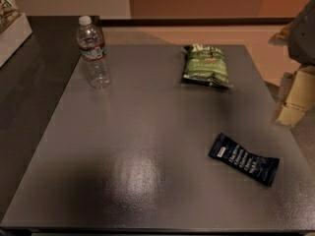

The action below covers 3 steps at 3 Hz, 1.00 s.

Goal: Pick rxbar blueberry

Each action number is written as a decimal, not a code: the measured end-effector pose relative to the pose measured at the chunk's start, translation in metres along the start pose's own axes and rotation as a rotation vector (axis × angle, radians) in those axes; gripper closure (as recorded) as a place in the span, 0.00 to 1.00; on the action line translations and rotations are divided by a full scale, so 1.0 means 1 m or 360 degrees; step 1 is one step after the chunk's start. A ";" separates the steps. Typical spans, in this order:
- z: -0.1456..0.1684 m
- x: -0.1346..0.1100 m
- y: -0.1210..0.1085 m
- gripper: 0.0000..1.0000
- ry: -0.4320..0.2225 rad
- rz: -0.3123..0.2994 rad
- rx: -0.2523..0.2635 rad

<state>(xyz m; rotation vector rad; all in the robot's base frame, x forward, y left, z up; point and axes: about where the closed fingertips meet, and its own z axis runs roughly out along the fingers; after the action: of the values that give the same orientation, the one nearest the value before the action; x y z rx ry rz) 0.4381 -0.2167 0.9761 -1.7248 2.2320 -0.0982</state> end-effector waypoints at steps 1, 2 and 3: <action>0.001 -0.001 0.000 0.00 0.0012 0.0017 0.0007; 0.004 -0.004 0.015 0.00 0.0011 0.0071 -0.0015; 0.019 -0.004 0.036 0.00 0.0025 0.0153 -0.0058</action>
Offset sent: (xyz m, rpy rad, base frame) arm -0.0330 0.0160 -0.0237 0.0259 0.0746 -0.0832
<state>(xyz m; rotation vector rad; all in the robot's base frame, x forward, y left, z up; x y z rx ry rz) 0.4113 -0.2009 0.9503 -1.6370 2.3379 -0.0496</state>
